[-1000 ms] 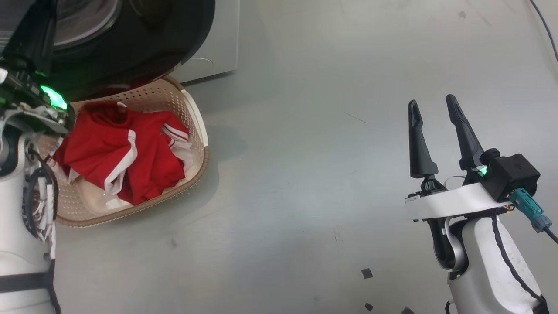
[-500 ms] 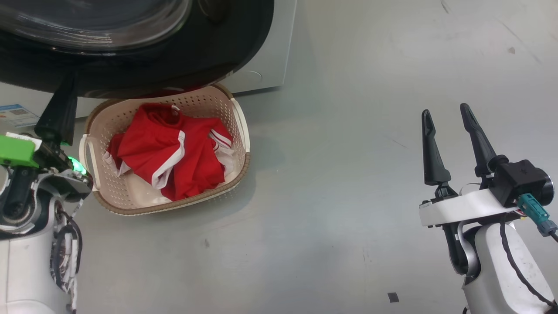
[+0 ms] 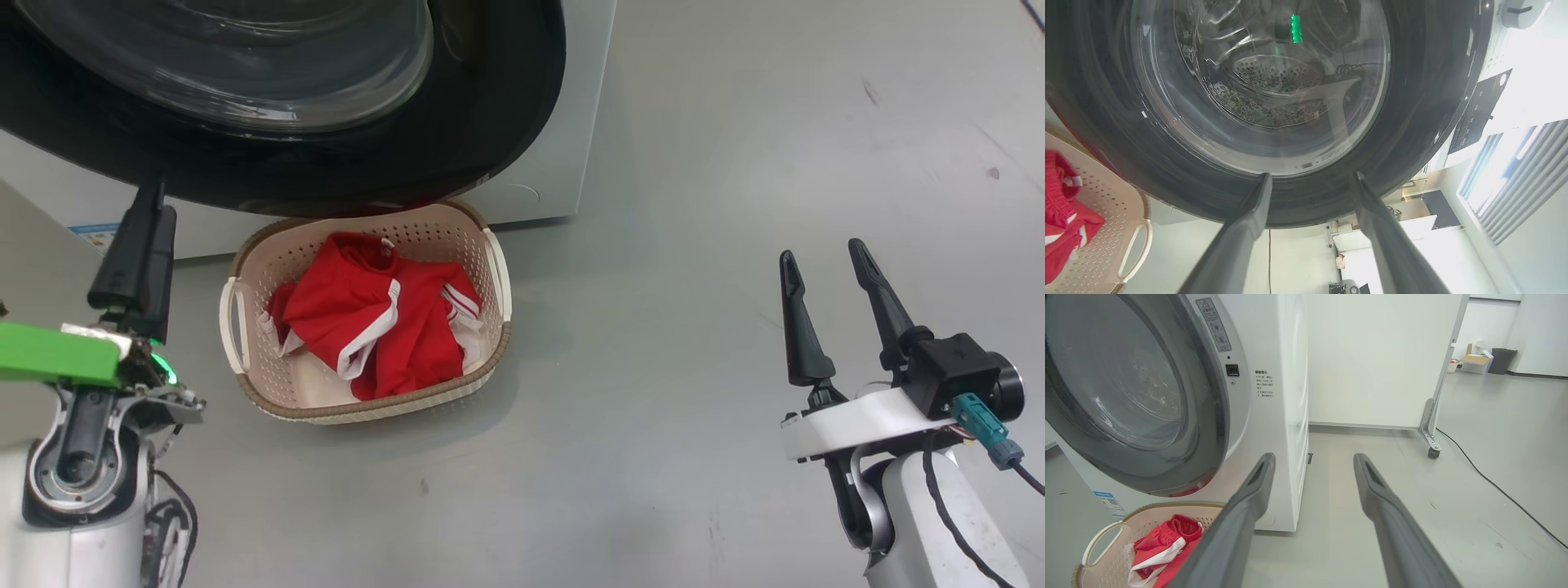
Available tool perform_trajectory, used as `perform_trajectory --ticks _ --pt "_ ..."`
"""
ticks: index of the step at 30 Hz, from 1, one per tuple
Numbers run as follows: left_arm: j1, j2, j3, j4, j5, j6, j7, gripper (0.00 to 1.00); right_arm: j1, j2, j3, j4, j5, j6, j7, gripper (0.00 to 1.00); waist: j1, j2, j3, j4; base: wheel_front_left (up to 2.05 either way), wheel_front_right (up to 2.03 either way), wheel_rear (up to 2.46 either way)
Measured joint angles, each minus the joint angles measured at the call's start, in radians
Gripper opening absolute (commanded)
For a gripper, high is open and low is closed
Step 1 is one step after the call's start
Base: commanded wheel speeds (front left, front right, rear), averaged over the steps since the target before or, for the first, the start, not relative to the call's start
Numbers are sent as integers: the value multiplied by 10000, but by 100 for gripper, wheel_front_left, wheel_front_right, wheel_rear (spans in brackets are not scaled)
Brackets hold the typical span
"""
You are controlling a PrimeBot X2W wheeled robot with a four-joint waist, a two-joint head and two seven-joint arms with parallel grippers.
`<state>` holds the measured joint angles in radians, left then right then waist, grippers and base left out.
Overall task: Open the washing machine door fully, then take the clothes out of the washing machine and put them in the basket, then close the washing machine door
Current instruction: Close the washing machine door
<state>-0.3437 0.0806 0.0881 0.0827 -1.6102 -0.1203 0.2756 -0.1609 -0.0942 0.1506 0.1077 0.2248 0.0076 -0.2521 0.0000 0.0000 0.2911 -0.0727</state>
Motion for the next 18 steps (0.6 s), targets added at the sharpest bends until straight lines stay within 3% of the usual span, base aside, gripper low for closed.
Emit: perform_trajectory --ticks 5,18 --pt "669 194 -393 -560 1726 0 -767 100 225 -10 -15 58 -63 -2 0 100 0 0 -384 189 0 0 0" --pt "1694 1570 -1480 -1939 6911 -8 -3078 100 537 -12 21 67 -163 -8 0 100 0 0 -1178 615 0 0 0"
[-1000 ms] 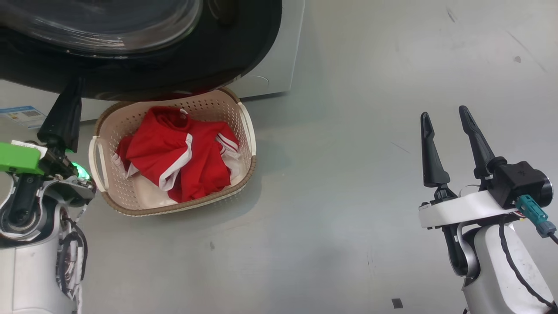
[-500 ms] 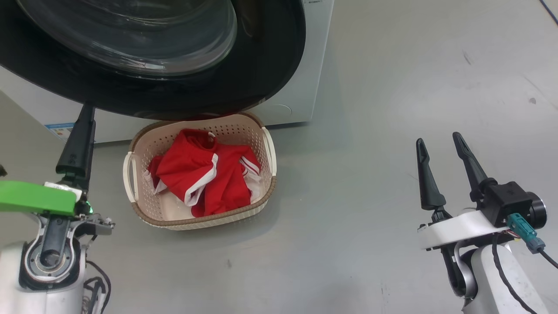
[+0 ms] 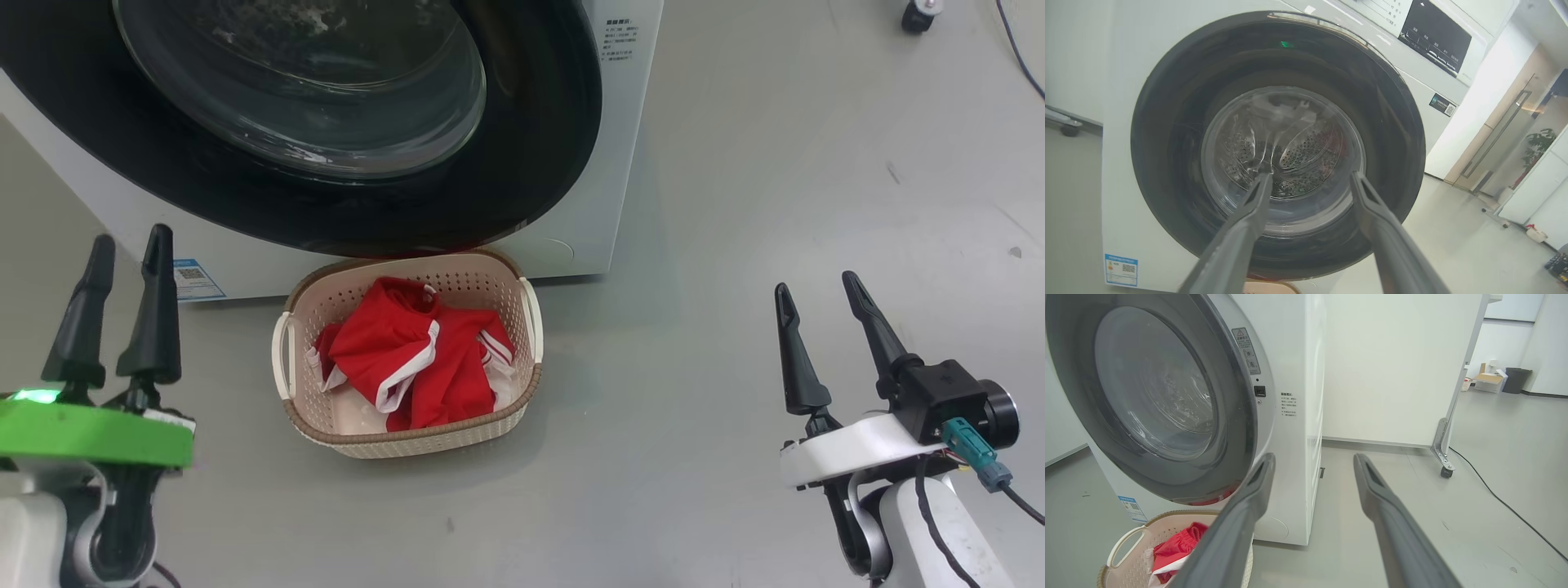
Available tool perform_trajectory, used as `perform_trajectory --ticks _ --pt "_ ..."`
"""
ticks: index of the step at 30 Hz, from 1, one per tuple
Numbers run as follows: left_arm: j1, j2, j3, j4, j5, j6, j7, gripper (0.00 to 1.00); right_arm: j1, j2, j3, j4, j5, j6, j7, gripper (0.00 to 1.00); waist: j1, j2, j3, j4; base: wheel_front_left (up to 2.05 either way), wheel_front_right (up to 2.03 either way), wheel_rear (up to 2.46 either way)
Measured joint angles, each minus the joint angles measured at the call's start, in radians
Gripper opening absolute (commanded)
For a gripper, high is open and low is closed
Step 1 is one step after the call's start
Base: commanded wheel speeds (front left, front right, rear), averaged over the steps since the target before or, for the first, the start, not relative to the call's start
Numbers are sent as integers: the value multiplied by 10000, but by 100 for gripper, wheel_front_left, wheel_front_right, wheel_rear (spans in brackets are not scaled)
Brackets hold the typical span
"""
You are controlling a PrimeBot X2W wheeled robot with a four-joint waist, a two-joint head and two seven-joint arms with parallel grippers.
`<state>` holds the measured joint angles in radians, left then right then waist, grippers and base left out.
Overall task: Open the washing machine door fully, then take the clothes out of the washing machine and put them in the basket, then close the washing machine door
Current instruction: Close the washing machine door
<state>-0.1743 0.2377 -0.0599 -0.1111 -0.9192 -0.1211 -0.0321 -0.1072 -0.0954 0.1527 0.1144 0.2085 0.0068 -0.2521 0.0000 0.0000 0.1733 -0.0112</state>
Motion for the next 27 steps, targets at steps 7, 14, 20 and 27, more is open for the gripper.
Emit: perform_trajectory --ticks 7,14,20,27 --pt "890 370 -545 75 2535 268 -853 100 177 12 98 4 -15 -6 0 100 0 0 -311 32 0 0 0" --pt "1797 278 -1041 512 3854 1246 -1279 100 505 13 105 10 -88 -21 0 100 0 0 -598 -5 0 0 0" --pt "2190 128 -1381 721 4489 1871 -1538 100 829 19 127 71 -100 -96 0 100 0 0 -763 -42 0 0 0" --pt "2545 -130 -1684 861 4826 2140 -1586 100 1073 29 121 102 -100 -188 0 100 0 0 -890 -36 0 0 0"
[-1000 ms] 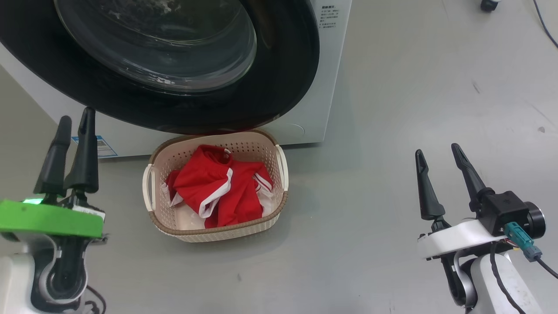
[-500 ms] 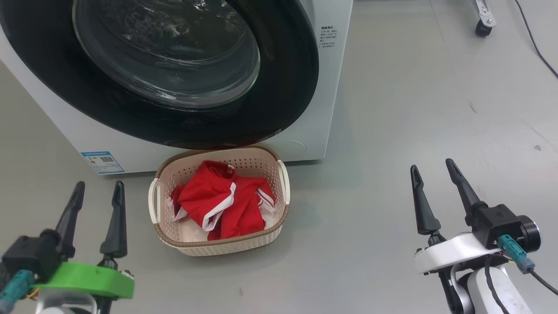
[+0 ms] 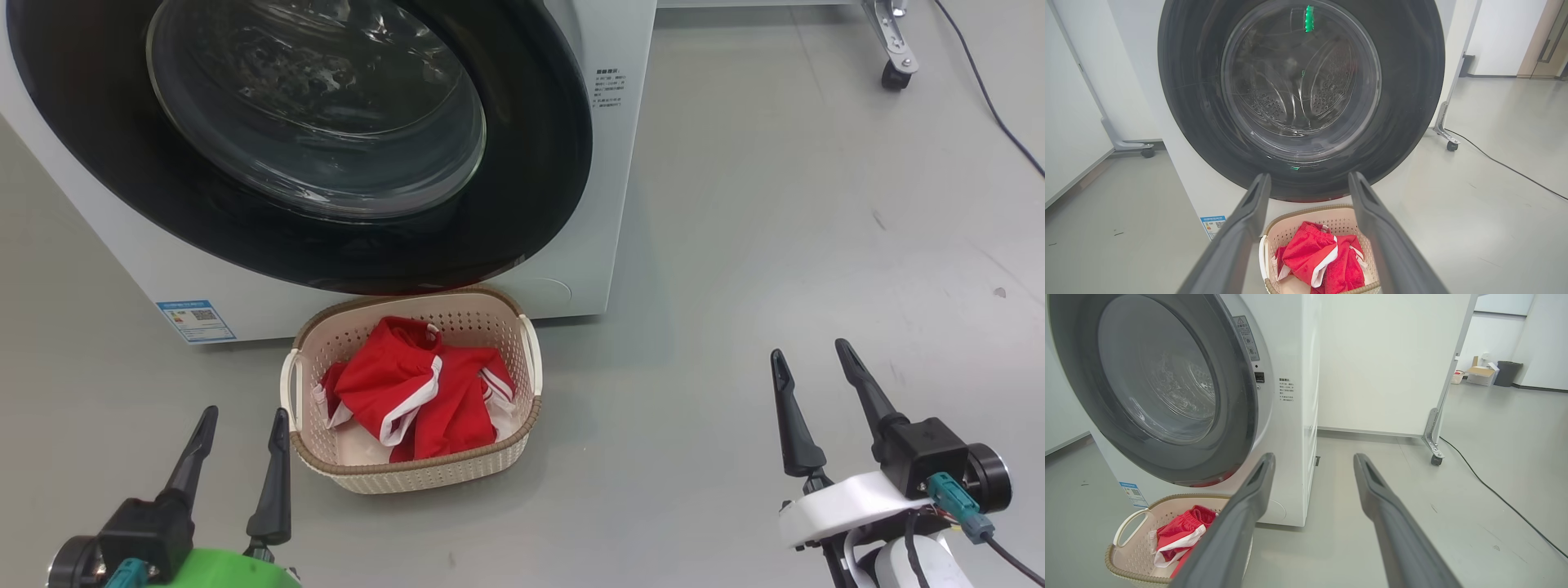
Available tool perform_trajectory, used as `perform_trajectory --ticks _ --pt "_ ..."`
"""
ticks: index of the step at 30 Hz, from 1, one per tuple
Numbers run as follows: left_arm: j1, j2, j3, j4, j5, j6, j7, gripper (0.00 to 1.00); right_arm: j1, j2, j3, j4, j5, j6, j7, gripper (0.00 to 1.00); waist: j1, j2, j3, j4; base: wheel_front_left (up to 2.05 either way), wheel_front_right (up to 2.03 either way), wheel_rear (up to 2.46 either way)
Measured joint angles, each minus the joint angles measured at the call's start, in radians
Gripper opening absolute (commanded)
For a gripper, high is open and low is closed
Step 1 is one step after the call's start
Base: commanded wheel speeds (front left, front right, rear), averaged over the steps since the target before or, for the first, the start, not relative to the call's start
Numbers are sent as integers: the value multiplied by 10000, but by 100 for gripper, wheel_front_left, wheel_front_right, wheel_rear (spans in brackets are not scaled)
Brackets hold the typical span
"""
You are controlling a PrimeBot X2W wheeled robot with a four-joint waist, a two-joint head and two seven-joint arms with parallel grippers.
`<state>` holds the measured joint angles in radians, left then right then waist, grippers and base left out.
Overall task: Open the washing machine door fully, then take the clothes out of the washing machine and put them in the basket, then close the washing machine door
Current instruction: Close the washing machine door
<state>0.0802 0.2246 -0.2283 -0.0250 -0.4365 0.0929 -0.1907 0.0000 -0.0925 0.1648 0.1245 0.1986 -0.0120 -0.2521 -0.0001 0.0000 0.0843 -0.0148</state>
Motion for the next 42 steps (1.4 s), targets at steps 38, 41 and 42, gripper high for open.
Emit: perform_trajectory --ticks 38,41,42 --pt "40 -796 92 -121 1049 178 -234 100 297 -35 -242 -341 31 -171 0 0 1 0 97 225 0 0 0" --pt "29 -815 44 -136 1064 178 -247 100 296 -86 -274 -368 31 -171 0 0 0 0 120 303 0 0 0" --pt "18 -826 -12 -159 1151 178 -267 100 294 -176 -299 -380 31 -169 2 0 0 0 148 392 0 0 0"
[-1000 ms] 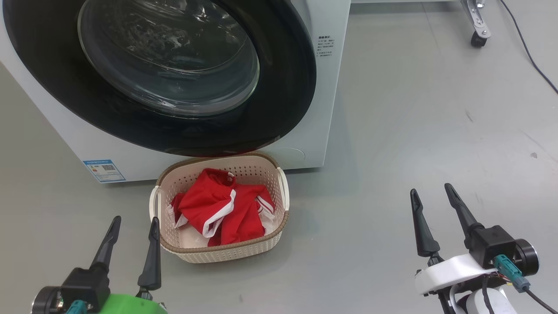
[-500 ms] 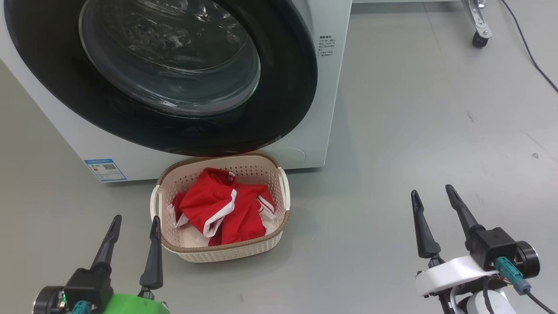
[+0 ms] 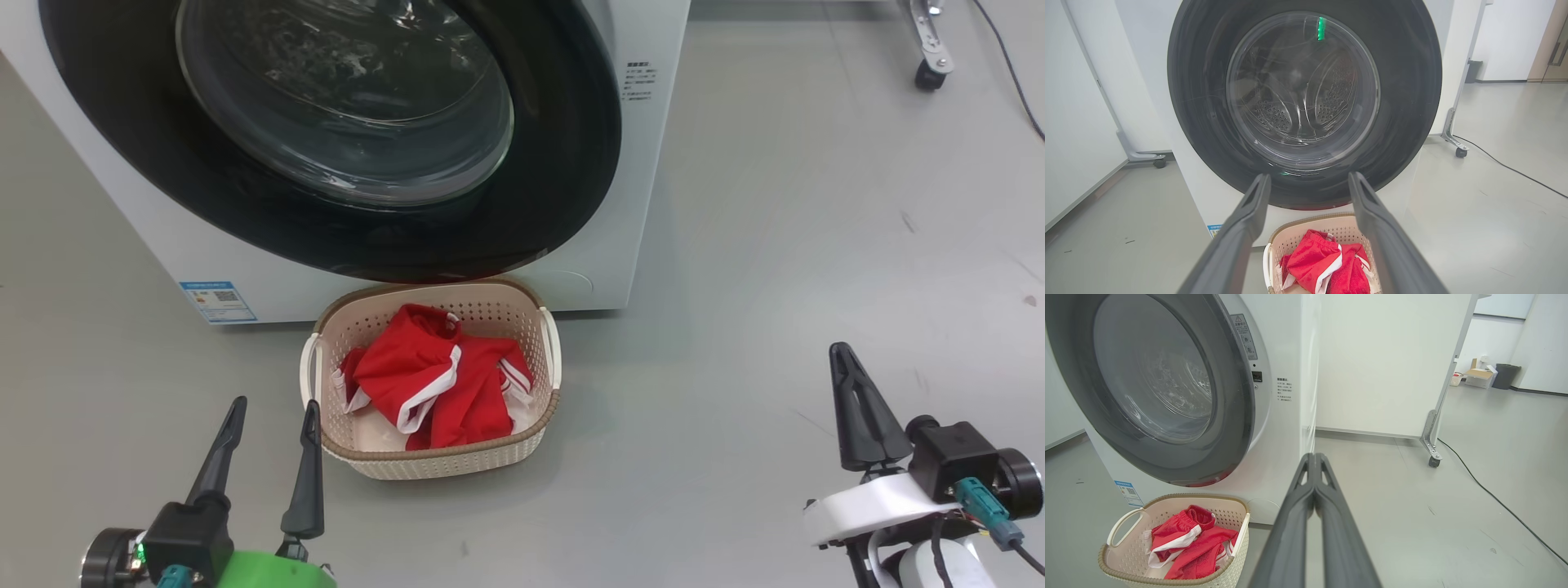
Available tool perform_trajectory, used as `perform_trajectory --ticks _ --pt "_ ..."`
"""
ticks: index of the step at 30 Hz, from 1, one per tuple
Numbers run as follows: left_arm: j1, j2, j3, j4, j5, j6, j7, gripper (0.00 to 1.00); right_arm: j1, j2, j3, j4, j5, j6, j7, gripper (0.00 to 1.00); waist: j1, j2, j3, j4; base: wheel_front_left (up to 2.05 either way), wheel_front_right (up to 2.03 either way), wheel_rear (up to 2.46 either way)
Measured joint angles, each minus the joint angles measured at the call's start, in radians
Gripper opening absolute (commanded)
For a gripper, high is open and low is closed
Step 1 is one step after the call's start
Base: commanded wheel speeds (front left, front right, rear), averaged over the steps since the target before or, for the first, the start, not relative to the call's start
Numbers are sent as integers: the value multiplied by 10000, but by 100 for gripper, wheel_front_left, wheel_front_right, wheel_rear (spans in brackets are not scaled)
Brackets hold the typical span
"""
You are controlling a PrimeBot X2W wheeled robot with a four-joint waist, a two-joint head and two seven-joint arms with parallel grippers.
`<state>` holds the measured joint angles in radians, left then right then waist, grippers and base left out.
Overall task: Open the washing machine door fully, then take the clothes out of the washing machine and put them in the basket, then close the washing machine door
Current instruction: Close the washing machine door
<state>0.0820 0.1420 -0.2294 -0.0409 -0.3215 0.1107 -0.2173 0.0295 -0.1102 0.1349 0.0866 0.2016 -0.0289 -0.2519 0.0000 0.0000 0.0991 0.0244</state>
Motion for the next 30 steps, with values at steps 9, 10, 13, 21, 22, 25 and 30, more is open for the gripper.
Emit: perform_trajectory --ticks 9,10,13,21,22,25,30 --pt "-231 -157 -462 -82 217 2 -12 100 -309 -642 -307 69 -2 194 182 0 0 0 165 657 0 0 0" --pt "-263 -201 -514 -92 249 2 -21 100 -423 -721 -299 73 -2 222 238 0 0 0 192 755 0 0 0" --pt "-332 -314 -646 -127 268 0 -38 100 -802 -874 -297 94 -6 376 341 0 0 1 287 1054 0 0 0" --pt "-601 -391 -899 -155 374 0 -61 100 -1949 -1241 -213 368 119 932 803 0 0 0 670 1851 0 0 0" --pt "-667 -420 -945 -165 382 0 -104 100 -2095 -1271 -209 401 157 999 811 0 0 0 727 1946 0 0 0" --pt "-853 -518 -988 -180 405 0 -127 100 -2629 -1356 -94 468 268 1145 991 0 0 0 912 2226 0 0 0" --pt "-1085 -604 -1016 -198 414 0 -140 100 -3575 -1346 -6 631 675 1279 1262 0 0 0 1256 2646 0 0 0"
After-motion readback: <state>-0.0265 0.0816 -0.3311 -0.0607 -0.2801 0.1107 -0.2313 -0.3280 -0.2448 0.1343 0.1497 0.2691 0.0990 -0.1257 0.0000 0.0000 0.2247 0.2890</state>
